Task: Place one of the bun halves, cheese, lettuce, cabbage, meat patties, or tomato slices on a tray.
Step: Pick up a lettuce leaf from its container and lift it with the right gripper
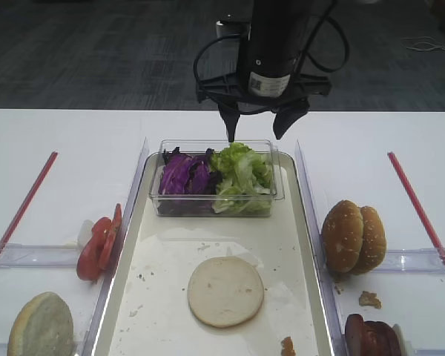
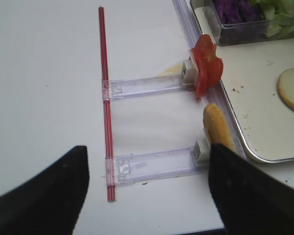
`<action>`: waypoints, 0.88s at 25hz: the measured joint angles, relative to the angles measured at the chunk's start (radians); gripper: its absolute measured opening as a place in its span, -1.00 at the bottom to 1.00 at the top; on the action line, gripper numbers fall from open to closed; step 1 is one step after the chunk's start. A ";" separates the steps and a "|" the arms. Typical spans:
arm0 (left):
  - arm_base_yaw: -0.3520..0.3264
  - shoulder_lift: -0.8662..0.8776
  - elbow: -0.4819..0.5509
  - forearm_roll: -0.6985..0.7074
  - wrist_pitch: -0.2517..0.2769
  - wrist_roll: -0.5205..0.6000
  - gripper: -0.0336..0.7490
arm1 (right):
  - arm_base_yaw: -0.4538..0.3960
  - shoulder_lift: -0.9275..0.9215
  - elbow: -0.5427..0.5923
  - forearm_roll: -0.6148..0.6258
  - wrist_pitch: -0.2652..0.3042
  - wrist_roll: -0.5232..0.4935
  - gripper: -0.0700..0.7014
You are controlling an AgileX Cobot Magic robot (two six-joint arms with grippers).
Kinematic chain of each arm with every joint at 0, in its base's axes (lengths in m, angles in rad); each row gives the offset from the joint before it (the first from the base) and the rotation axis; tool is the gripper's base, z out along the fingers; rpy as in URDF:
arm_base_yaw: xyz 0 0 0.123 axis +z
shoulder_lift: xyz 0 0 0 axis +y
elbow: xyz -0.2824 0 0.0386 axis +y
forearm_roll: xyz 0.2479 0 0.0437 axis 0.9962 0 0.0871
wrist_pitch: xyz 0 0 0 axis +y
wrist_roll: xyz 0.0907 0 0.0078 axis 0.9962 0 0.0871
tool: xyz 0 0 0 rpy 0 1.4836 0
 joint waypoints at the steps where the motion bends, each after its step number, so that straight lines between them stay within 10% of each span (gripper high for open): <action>1: 0.000 0.000 0.000 0.000 0.000 0.000 0.33 | 0.000 0.010 -0.005 0.000 0.000 0.001 0.52; 22: 0.000 0.000 0.000 0.000 0.000 0.000 0.33 | 0.000 0.160 -0.007 0.042 -0.119 0.004 0.51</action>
